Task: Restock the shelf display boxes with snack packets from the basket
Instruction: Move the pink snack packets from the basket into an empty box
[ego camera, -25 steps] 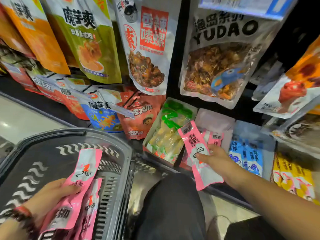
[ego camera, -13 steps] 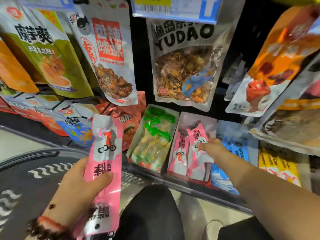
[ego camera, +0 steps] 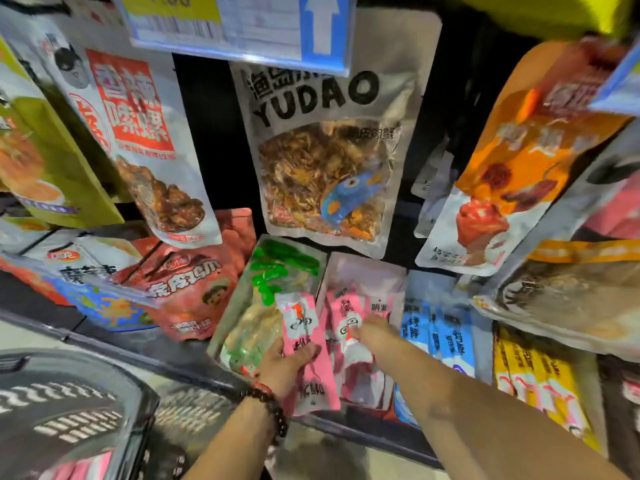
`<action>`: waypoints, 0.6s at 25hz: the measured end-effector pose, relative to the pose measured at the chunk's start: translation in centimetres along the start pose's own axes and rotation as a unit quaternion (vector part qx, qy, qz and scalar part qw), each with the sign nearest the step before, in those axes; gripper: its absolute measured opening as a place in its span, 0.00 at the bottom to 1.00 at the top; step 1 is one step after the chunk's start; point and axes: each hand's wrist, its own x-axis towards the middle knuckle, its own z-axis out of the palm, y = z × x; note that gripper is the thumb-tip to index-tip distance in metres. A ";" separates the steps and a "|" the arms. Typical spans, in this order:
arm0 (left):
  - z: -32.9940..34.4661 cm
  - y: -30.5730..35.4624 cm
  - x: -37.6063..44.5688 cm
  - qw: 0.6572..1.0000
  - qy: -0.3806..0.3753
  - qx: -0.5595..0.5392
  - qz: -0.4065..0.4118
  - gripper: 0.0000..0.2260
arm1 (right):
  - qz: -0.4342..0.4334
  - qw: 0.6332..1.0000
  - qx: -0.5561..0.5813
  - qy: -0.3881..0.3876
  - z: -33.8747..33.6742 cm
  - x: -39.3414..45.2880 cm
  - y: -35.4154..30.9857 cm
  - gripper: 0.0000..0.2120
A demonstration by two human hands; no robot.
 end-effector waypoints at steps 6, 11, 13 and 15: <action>-1.0 -0.3 1.2 0.995 0.030 0.083 0.054 0.09 | 0.024 0.997 0.020 -0.069 3.3 2.2 1.4 0.15; -1.4 -0.4 0.5 0.994 0.023 0.092 0.049 0.07 | -0.012 0.977 -0.211 -0.039 3.2 2.2 3.6 0.12; -1.4 -0.4 0.4 0.995 0.024 0.086 0.037 0.07 | -0.033 0.978 -0.205 -0.034 3.8 2.1 3.8 0.11; -1.5 -0.5 0.5 0.996 0.028 0.078 0.029 0.07 | -0.046 0.984 -0.174 -0.015 4.7 2.1 3.6 0.09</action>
